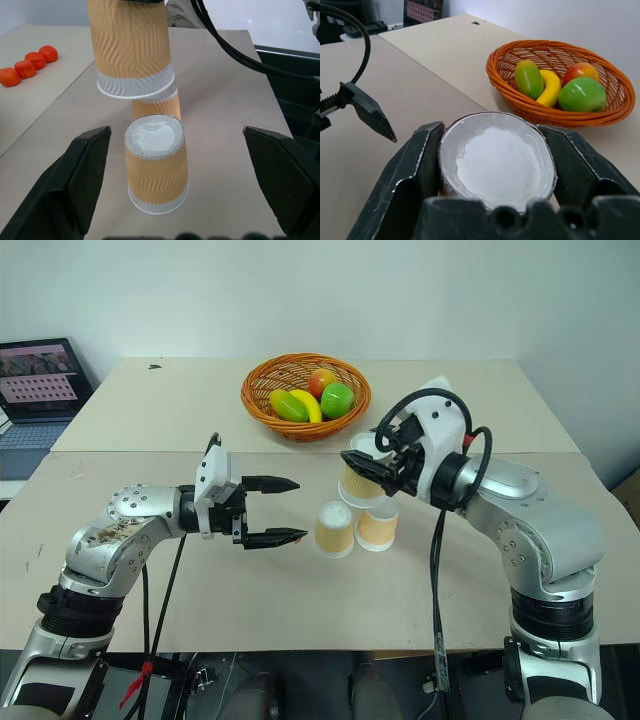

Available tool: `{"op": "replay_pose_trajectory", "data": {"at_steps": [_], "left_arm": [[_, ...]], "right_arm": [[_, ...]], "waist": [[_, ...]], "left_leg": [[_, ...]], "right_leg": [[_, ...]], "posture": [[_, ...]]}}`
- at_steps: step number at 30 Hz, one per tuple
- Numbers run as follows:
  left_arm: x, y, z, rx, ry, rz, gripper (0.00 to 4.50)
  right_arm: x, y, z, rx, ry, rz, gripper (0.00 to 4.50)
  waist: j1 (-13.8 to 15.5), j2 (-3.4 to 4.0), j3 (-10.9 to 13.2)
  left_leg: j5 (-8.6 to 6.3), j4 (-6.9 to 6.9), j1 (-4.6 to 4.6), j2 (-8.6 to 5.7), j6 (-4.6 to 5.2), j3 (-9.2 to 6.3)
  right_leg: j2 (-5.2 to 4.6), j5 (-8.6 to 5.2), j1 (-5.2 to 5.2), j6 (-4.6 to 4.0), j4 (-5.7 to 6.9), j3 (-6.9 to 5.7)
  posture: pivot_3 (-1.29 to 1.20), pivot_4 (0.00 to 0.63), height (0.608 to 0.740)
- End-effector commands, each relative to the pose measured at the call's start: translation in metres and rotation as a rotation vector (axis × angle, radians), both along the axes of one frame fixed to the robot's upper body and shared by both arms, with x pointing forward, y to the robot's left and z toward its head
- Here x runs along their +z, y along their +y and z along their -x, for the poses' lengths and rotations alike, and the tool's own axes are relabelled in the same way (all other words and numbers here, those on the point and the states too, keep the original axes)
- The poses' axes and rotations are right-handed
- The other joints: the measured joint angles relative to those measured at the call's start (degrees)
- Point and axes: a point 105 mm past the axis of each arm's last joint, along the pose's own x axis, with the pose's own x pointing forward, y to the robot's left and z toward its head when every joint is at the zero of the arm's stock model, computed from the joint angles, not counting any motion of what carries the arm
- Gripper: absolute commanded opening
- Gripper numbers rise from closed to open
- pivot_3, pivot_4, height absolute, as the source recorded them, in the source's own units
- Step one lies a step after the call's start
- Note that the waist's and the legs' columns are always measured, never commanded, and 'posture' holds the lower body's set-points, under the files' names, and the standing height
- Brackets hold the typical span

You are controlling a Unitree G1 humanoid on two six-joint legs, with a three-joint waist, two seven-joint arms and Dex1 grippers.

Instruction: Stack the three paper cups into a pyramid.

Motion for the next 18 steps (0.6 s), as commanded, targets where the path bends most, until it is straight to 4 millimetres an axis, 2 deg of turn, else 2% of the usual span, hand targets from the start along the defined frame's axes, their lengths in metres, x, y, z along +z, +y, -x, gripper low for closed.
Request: {"op": "replay_pose_trajectory", "data": {"at_steps": [1, 18], "left_arm": [[0.009, 0.001, 0.0, -0.001, -0.029, -0.007, 4.5], [0.01, -0.002, -0.002, -0.005, -0.033, -0.004, 4.5]], "right_arm": [[0.012, -0.001, 0.004, 0.006, -0.062, -0.039, 3.27], [-0.014, 0.003, 0.005, 0.015, -0.012, 0.012, 3.27]], "waist": [[0.0, 0.0, 0.0], [0.0, 0.0, 0.0]], "left_leg": [[0.0, 0.0, 0.0, 0.0, 0.0, 0.0], [0.0, 0.0, 0.0, 0.0, 0.0, 0.0]], "right_leg": [[0.0, 0.0, 0.0, 0.0, 0.0, 0.0], [-0.01, -0.01, 0.0, 0.02, 0.0, 0.0]], "posture": [[0.0, 0.15, 0.734], [0.0, 0.15, 0.734]]}}
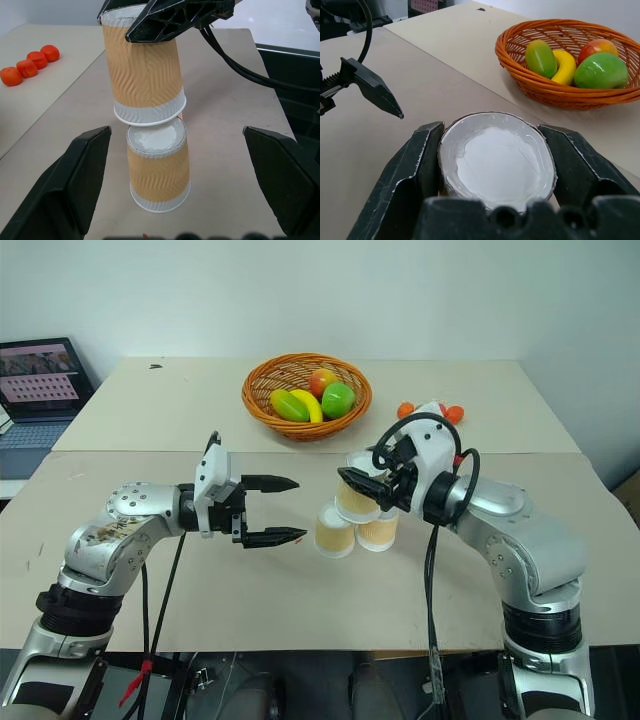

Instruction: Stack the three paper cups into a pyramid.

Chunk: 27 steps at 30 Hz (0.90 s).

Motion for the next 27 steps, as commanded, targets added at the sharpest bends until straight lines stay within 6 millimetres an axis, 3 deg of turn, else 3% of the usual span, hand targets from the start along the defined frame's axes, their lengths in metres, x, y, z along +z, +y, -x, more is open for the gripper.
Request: {"op": "replay_pose_trajectory", "data": {"at_steps": [1, 4, 5, 9, 18, 24, 27], "left_arm": [[0.009, -0.003, -0.001, -0.009, -0.034, 0.003, 4.5], [0.01, -0.003, -0.001, -0.01, -0.034, 0.004, 4.5], [0.01, -0.004, -0.001, -0.01, -0.034, 0.005, 4.5], [0.01, -0.005, -0.002, -0.01, -0.035, 0.009, 4.5], [0.007, -0.006, -0.003, -0.01, -0.031, 0.007, 4.5], [0.006, -0.008, -0.003, -0.015, -0.029, 0.009, 4.5], [0.005, -0.008, -0.002, -0.015, -0.03, 0.012, 4.5]], "right_arm": [[0.007, 0.002, 0.004, 0.013, -0.061, 0.023, 3.27], [0.004, 0.001, 0.004, 0.013, -0.058, 0.037, 3.27], [0.004, 0.001, 0.004, 0.012, -0.057, 0.042, 3.67], [0.003, 0.0, 0.004, 0.015, -0.055, 0.051, 4.4], [0.012, 0.0, 0.008, 0.022, -0.066, 0.045, 4.4], [0.032, -0.004, 0.007, -0.001, -0.113, 0.016, 4.4], [0.053, -0.012, 0.005, -0.039, -0.173, -0.016, 4.4]], "waist": [[0.0, 0.0, 0.0], [0.0, 0.0, 0.0], [0.0, 0.0, 0.0], [0.0, 0.0, 0.0], [0.0, 0.0, 0.0], [0.0, 0.0, 0.0], [0.0, 0.0, 0.0]], "left_leg": [[0.0, 0.0, 0.01, 0.0, 0.0, 0.0], [0.0, 0.0, 0.0, 0.0, 0.0, 0.0], [0.0, 0.0, 0.0, 0.0, 0.0, 0.0], [0.0, 0.0, 0.0, 0.0, 0.0, -0.01], [0.0, 0.0, 0.0, 0.0, 0.0, 0.0], [0.0, 0.0, 0.0, 0.0, 0.0, 0.0], [0.0, 0.0, 0.0, 0.0, 0.0, -0.01]], "right_leg": [[0.0, 0.0, 0.0, 0.0, 0.0, 0.0], [0.01, 0.0, 0.0, -0.01, 0.0, 0.0], [0.0, 0.0, 0.0, 0.0, 0.0, 0.0], [0.0, 0.0, 0.0, 0.0, 0.0, 0.0], [0.01, 0.0, 0.0, 0.0, 0.01, 0.0], [0.0, 0.01, 0.0, -0.01, 0.0, 0.0], [0.0, 0.01, 0.0, -0.01, 0.01, 0.0]], "posture": [[0.0, 0.15, 0.734], [0.0, 0.15, 0.734], [0.0, 0.15, 0.734], [0.0, 0.15, 0.734], [0.0, 0.15, 0.734], [0.0, 0.15, 0.734], [0.0, 0.15, 0.734]]}}
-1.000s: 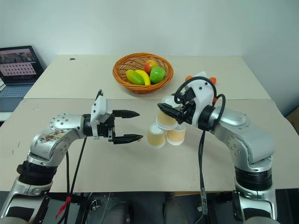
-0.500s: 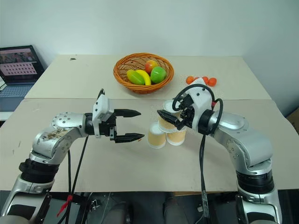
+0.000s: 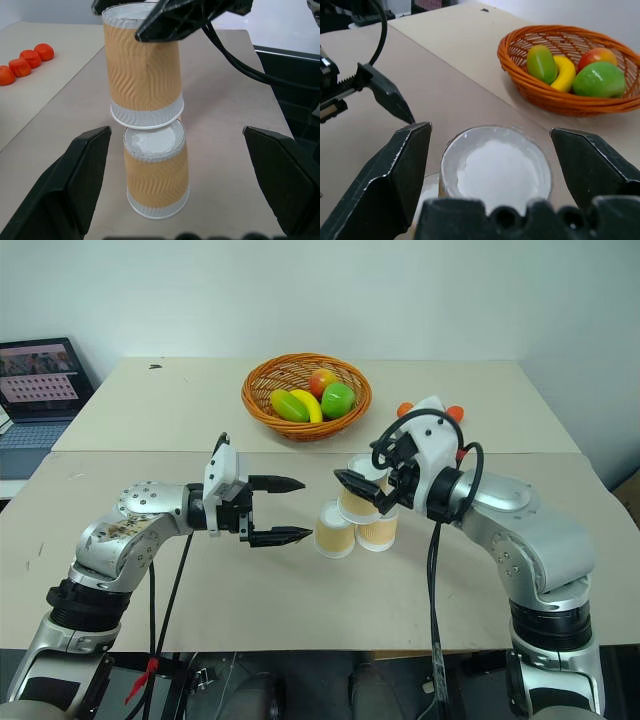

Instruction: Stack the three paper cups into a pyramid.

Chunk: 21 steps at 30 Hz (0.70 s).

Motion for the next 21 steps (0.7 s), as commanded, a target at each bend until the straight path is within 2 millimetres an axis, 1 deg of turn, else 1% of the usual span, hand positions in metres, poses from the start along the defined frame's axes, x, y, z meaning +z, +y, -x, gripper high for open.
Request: {"op": "replay_pose_trajectory", "data": {"at_steps": [1, 4, 5, 7, 8, 9, 10, 11, 12, 14, 17, 18, 20, 21], "left_arm": [[0.007, -0.002, 0.001, -0.007, -0.041, 0.01, 4.5], [0.008, -0.003, 0.002, -0.016, -0.04, 0.013, 4.5], [0.009, -0.002, 0.002, -0.017, -0.041, 0.013, 4.5], [0.01, 0.0, 0.002, -0.016, -0.041, 0.014, 4.5], [0.012, 0.003, 0.001, -0.007, -0.045, 0.015, 4.5], [0.015, 0.007, -0.003, 0.028, -0.046, 0.022, 4.5], [0.018, 0.011, -0.006, 0.053, -0.046, 0.028, 4.5], [0.02, 0.016, -0.01, 0.093, -0.049, 0.04, 4.5], [0.022, 0.019, -0.013, 0.118, -0.051, 0.048, 4.5], [0.023, 0.027, -0.018, 0.185, -0.041, 0.067, 4.5], [0.021, 0.037, -0.024, 0.262, -0.039, 0.084, 4.5], [0.016, 0.042, -0.025, 0.297, -0.025, 0.074, 4.5], [0.008, 0.049, -0.027, 0.349, -0.02, 0.046, 4.5], [0.007, 0.053, -0.027, 0.372, -0.017, 0.062, 4.5]], "right_arm": [[0.037, -0.012, 0.003, -0.044, -0.126, -0.032, 4.4], [0.065, -0.026, 0.012, -0.046, -0.19, -0.047, 4.4], [0.071, -0.031, 0.017, -0.041, -0.199, -0.04, 4.4], [0.073, -0.044, 0.026, -0.04, -0.196, -0.008, 4.4], [0.07, -0.054, 0.031, -0.049, -0.186, 0.013, 4.4], [0.066, -0.07, 0.035, -0.084, -0.164, 0.034, 4.4], [0.063, -0.08, 0.038, -0.107, -0.148, 0.049, 4.4], [0.055, -0.096, 0.042, -0.152, -0.119, 0.049, 4.4], [0.051, -0.106, 0.044, -0.18, -0.1, 0.048, 4.4], [0.031, -0.127, 0.048, -0.255, -0.057, 0.067, 4.4], [0.008, -0.149, 0.056, -0.339, -0.001, 0.047, 4.4], [0.0, -0.154, 0.061, -0.36, 0.014, 0.025, 4.4], [-0.012, -0.162, 0.067, -0.399, 0.028, -0.006, 4.4], [-0.019, -0.163, 0.069, -0.412, 0.039, -0.024, 4.4]], "waist": [[0.0, 0.0, 0.0], [0.0, 0.0, 0.0], [0.0, 0.0, 0.0], [0.4, -0.01, 0.0], [0.5, -0.01, 0.0], [0.7, -0.02, 0.0], [1.0, -0.05, 0.0], [1.1, -0.05, 0.0], [1.3, -0.06, 0.0], [1.3, -0.05, 0.0], [1.3, -0.06, 0.0], [1.1, -0.06, 0.0], [1.0, -0.07, 0.0], [1.0, -0.07, 0.0]], "left_leg": [[0.0, 0.0, 0.0, 0.0, 0.0, 0.0], [0.0, -0.01, -0.01, 0.0, 0.0, 0.0], [0.0, 0.0, -0.02, -0.01, 0.0, 0.0], [0.0, -0.02, -0.04, -0.01, 0.0, -0.01], [0.0, -0.02, -0.05, -0.01, 0.0, -0.03], [-0.01, -0.02, -0.06, -0.01, 0.01, -0.03], [-0.01, -0.04, -0.07, -0.01, 0.01, -0.04], [-0.03, -0.03, -0.08, 0.0, 0.05, -0.05], [-0.04, -0.03, -0.08, -0.01, 0.06, -0.04], [-0.04, -0.01, -0.04, -0.01, 0.07, 0.0], [-0.04, -0.02, 0.04, 0.01, 0.07, 0.0], [-0.04, -0.01, 0.05, 0.0, 0.07, 0.02], [-0.04, 0.0, 0.18, 0.0, 0.06, 0.06], [-0.04, -0.01, 0.27, 0.01, 0.06, 0.07]], "right_leg": [[0.0, 0.0, 0.0, 0.0, 0.0, 0.0], [0.0, 0.01, 0.0, -0.01, -0.01, 0.0], [-0.01, 0.01, -0.01, -0.02, -0.01, 0.0], [-0.01, 0.01, -0.01, -0.01, -0.05, -0.02], [-0.01, 0.01, 0.01, -0.01, -0.09, -0.04], [-0.02, 0.0, 0.02, -0.01, -0.11, -0.04], [-0.02, 0.0, 0.04, -0.01, -0.14, -0.06], [-0.02, -0.01, 0.07, 0.0, -0.18, -0.09], [-0.02, -0.01, 0.06, 0.0, -0.19, -0.07], [-0.03, -0.01, 0.09, 0.01, -0.17, -0.03], [0.0, -0.06, 0.14, 0.09, -0.1, -0.04], [0.0, -0.09, 0.12, 0.16, -0.07, 0.0], [0.0, -0.19, 0.17, 0.32, -0.01, 0.06], [0.01, -0.22, 0.24, 0.36, 0.01, 0.06]], "posture": [[0.0, 0.15, 0.734], [0.0, 0.15, 0.734], [0.0, 0.15, 0.734], [0.0, 0.15, 0.734], [0.0, 0.15, 0.734], [0.0, 0.15, 0.734], [0.0, 0.15, 0.734], [0.0, 0.15, 0.734], [0.0, 0.15, 0.734], [0.0, 0.15, 0.734], [0.0, 0.15, 0.734], [0.0, 0.15, 0.734], [0.0, 0.15, 0.734], [0.0, 0.15, 0.734]]}}
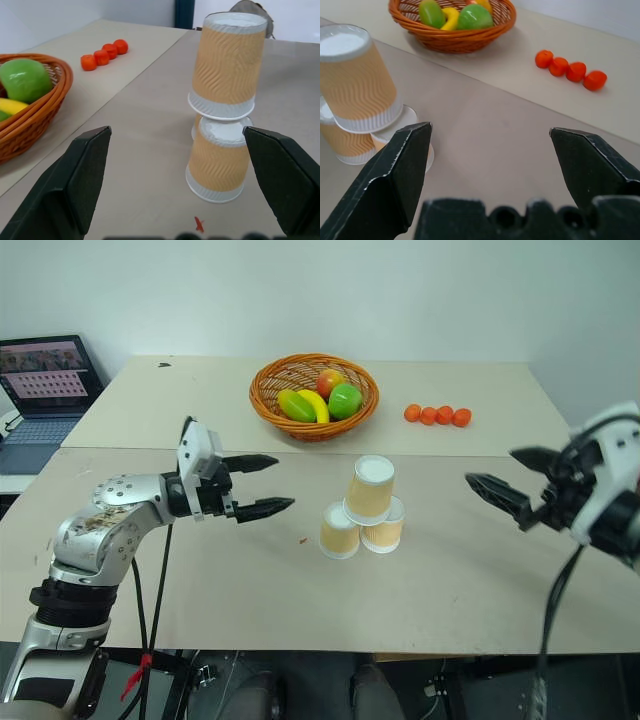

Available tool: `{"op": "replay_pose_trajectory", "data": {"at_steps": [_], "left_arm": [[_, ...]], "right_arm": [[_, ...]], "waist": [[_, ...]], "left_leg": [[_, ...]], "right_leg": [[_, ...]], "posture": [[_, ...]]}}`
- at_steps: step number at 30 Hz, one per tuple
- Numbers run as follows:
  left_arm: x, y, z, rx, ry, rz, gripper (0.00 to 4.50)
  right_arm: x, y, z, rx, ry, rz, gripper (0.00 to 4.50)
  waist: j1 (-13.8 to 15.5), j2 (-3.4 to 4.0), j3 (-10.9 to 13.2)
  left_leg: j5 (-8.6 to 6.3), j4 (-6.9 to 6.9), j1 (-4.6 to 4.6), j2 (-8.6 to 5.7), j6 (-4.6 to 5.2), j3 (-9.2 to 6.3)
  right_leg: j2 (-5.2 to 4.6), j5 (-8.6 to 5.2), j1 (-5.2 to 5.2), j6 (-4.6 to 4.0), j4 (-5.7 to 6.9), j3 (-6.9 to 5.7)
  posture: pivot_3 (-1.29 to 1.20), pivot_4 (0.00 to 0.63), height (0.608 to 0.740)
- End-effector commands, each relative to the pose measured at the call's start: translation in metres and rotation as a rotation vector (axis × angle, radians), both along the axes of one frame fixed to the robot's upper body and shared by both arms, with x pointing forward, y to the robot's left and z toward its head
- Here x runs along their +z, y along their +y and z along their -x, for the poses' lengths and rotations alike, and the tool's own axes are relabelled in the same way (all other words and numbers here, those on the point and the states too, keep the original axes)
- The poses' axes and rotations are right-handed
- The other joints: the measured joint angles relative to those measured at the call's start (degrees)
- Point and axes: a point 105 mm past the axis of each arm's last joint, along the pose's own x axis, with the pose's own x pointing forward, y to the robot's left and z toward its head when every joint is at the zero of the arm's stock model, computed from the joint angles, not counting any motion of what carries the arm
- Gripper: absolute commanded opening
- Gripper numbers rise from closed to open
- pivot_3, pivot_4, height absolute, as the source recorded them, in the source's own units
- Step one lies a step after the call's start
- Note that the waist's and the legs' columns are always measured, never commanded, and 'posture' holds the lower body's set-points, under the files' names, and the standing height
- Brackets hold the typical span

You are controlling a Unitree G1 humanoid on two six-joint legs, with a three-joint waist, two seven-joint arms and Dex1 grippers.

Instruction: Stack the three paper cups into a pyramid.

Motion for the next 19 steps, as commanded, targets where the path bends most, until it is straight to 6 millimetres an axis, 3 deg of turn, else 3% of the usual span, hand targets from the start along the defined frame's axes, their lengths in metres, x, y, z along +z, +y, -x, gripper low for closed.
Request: {"op": "replay_pose_trajectory", "data": {"at_steps": [1, 5, 10, 19], "left_arm": [[0.002, 0.014, 0.0, 0.088, -0.029, 0.012, 4.5], [-0.015, 0.021, 0.011, 0.112, -0.035, -0.023, 4.5], [-0.035, 0.036, 0.006, 0.25, -0.061, -0.024, 4.5], [-0.055, 0.035, 0.007, 0.308, -0.046, -0.008, 4.5]], "right_arm": [[0.002, -0.003, 0.01, -0.042, -0.085, -0.003, 4.4], [-0.02, -0.008, 0.007, -0.113, -0.092, -0.023, 4.4], [-0.05, -0.008, 0.002, -0.176, -0.066, -0.035, 4.4], [-0.047, 0.001, -0.011, -0.179, -0.099, -0.066, 4.4]], "waist": [[-0.2, 0.0, 0.0], [-0.9, 0.0, 0.0], [-1.0, -0.02, 0.0], [-1.0, -0.01, 0.0]], "left_leg": [[0.0, 0.0, 0.07, 0.0, 0.0, 0.02], [0.02, 0.01, 0.18, 0.01, -0.04, 0.05], [0.03, 0.0, 0.21, 0.02, -0.07, 0.08], [0.03, 0.0, 0.2, 0.01, -0.07, 0.1]], "right_leg": [[0.01, -0.01, 0.05, 0.01, 0.01, 0.02], [0.01, 0.0, 0.13, 0.01, 0.06, 0.06], [0.01, 0.01, 0.12, 0.0, 0.09, 0.08], [0.0, 0.02, 0.11, -0.01, 0.08, 0.09]], "posture": [[0.0, 0.15, 0.734], [0.0, 0.15, 0.734], [0.0, 0.15, 0.734], [0.0, 0.15, 0.734]]}}
